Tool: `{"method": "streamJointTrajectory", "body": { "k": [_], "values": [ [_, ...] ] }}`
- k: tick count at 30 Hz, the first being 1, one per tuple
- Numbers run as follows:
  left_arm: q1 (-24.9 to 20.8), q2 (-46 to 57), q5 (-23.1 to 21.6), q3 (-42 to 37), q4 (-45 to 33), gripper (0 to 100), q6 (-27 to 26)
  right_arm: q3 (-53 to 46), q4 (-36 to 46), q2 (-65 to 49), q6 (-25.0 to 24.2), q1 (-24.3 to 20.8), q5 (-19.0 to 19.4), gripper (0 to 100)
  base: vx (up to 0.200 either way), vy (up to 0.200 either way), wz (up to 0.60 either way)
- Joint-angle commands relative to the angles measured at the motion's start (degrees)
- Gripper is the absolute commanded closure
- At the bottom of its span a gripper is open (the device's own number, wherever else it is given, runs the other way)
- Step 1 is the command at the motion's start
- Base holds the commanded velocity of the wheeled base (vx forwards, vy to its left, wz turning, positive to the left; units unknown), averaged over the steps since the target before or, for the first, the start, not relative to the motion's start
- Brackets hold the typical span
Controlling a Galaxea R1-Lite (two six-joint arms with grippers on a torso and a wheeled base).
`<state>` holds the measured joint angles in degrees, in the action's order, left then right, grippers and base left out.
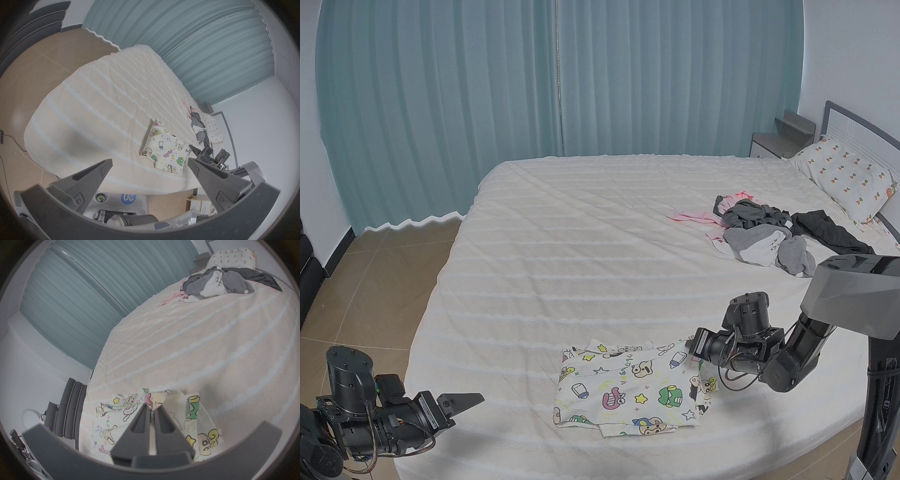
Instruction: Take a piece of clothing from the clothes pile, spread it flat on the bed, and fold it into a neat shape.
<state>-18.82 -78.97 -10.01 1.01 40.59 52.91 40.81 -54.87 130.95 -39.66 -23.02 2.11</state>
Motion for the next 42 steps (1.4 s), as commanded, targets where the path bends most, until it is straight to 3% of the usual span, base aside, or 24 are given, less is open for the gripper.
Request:
{"method": "streamJointTrajectory", "body": {
  "k": [1, 11, 17, 18, 27, 33, 39, 42],
  "values": [
    [0.0, -0.1, 0.0, -1.0, 0.0, 0, 0.0, -0.1, 0.0, -1.3, 0.0, 0.4, 0.0, 100, 0.000, 0.000, 0.00],
    [0.0, -0.9, 0.0, -1.0, 0.1, 0, -0.1, -0.5, 0.4, -2.2, 0.5, 1.5, 0.6, 100, 0.000, 0.000, 0.00],
    [-0.1, -1.7, 0.0, -1.0, 0.3, 0, -0.1, 0.3, 5.1, -2.1, 0.5, 1.9, 2.7, 100, 0.000, 0.000, 0.00],
    [-0.1, -1.7, 0.0, -1.0, 0.3, 0, -0.1, 0.3, 5.1, -2.1, 0.5, 1.9, 2.7, 0, 0.000, 0.000, 0.00],
    [-0.2, -4.3, 0.0, -0.6, 3.2, 0, -0.3, -0.7, 4.9, -3.2, 2.3, 2.1, 3.3, 0, 0.000, 0.000, 0.00],
    [-0.4, -14.6, -0.1, 5.6, 9.5, 0, -1.4, -5.1, 4.6, -5.5, 3.7, -3.2, 2.9, 0, 0.000, 0.000, 0.00],
    [-0.4, -34.1, 0.3, 15.5, 13.3, 0, -14.5, -8.0, 4.3, -2.9, 4.1, -3.5, 2.2, 0, 0.000, 0.000, 0.00],
    [-1.1, -41.6, -0.2, 18.1, 18.1, 0, -16.8, -8.1, 3.6, -1.8, 6.9, -2.2, 1.7, 0, 0.000, 0.000, 0.00]
  ]
}}
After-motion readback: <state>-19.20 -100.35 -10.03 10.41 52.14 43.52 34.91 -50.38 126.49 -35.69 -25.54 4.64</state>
